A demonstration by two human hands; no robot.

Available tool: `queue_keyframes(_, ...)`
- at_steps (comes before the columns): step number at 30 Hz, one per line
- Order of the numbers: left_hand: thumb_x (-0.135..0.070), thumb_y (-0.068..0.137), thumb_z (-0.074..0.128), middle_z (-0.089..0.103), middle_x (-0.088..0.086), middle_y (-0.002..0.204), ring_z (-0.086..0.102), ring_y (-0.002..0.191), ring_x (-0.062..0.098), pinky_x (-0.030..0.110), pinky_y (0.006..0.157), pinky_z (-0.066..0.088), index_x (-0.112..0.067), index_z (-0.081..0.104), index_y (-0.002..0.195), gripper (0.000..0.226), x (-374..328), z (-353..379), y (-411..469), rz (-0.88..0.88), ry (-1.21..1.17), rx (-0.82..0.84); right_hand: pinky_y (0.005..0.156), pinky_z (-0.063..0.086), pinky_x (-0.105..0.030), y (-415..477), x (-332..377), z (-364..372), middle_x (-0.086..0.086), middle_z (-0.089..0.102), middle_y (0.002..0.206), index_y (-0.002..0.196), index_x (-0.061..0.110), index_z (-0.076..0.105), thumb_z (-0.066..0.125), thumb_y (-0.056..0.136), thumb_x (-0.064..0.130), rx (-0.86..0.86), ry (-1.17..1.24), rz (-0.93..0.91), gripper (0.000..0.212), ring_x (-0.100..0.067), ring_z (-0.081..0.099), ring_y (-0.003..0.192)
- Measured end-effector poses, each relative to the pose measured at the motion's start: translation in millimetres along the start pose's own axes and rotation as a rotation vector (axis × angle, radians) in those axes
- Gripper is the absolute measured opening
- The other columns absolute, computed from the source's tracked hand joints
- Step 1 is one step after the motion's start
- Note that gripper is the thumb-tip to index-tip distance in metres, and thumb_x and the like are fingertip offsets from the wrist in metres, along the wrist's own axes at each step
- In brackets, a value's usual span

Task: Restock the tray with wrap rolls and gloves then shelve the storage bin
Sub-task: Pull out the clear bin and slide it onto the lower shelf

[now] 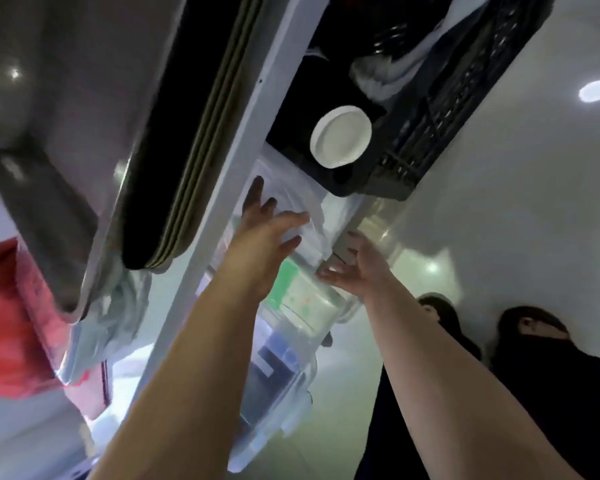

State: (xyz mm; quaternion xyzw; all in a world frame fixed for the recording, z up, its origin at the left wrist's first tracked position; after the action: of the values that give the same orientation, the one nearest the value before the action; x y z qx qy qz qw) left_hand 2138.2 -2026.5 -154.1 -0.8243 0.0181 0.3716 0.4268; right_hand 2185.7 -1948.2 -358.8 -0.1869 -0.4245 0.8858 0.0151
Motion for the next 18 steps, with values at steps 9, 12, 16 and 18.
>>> queue_keyframes(9,-0.051,0.064,0.076,0.053,0.005,0.140,0.055,0.122,0.025,0.052,0.100,0.045,-0.025,0.042,0.141,0.087,-17,12,19,0.031,-0.044,-0.022,0.087,0.054,-0.033,87,-21,5,-0.008,0.054,0.115,0.112,0.010,0.052,0.057,0.091,0.014,-0.106,0.047,0.017,0.022,-0.021,0.058,0.093)
queue_keyframes(12,-0.033,0.069,0.080,0.065,0.004,0.123,0.067,0.101,0.016,0.048,0.083,0.055,-0.027,0.044,0.138,0.078,-8,3,14,0.050,-0.109,-0.130,0.061,0.049,-0.027,76,-31,-11,-0.010,0.060,0.080,0.090,0.000,0.057,0.055,0.091,0.004,-0.082,-0.018,0.011,0.005,-0.017,0.058,0.065)
queue_keyframes(16,0.012,0.070,0.065,0.057,0.006,0.125,0.063,0.109,0.029,0.066,0.075,0.052,-0.053,0.041,0.130,0.092,22,-24,-17,0.025,-0.142,-0.183,0.067,0.042,-0.026,48,-42,-24,-0.020,0.058,0.087,0.106,-0.009,0.057,0.048,0.091,-0.002,0.058,-0.059,-0.007,0.018,-0.021,0.055,0.071)
queue_keyframes(18,0.017,0.066,0.054,0.052,0.012,0.134,0.061,0.114,0.033,0.069,0.078,0.049,-0.056,0.044,0.128,0.097,35,-35,-40,0.037,-0.214,-0.111,0.064,0.048,-0.029,36,-34,-37,-0.017,0.060,0.081,0.103,-0.005,0.056,0.053,0.088,-0.001,0.080,-0.120,-0.059,0.016,-0.021,0.059,0.069)
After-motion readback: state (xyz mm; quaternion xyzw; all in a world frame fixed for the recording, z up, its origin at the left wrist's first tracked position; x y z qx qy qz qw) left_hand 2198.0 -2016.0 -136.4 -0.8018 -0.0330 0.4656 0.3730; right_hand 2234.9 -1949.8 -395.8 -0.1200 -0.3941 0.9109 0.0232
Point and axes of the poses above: each hand's wrist, its own y-axis towards the middle knuckle, its own z-axis out of the palm, x = y × z, the point moved 6 cm from there along y, towards the middle knuckle
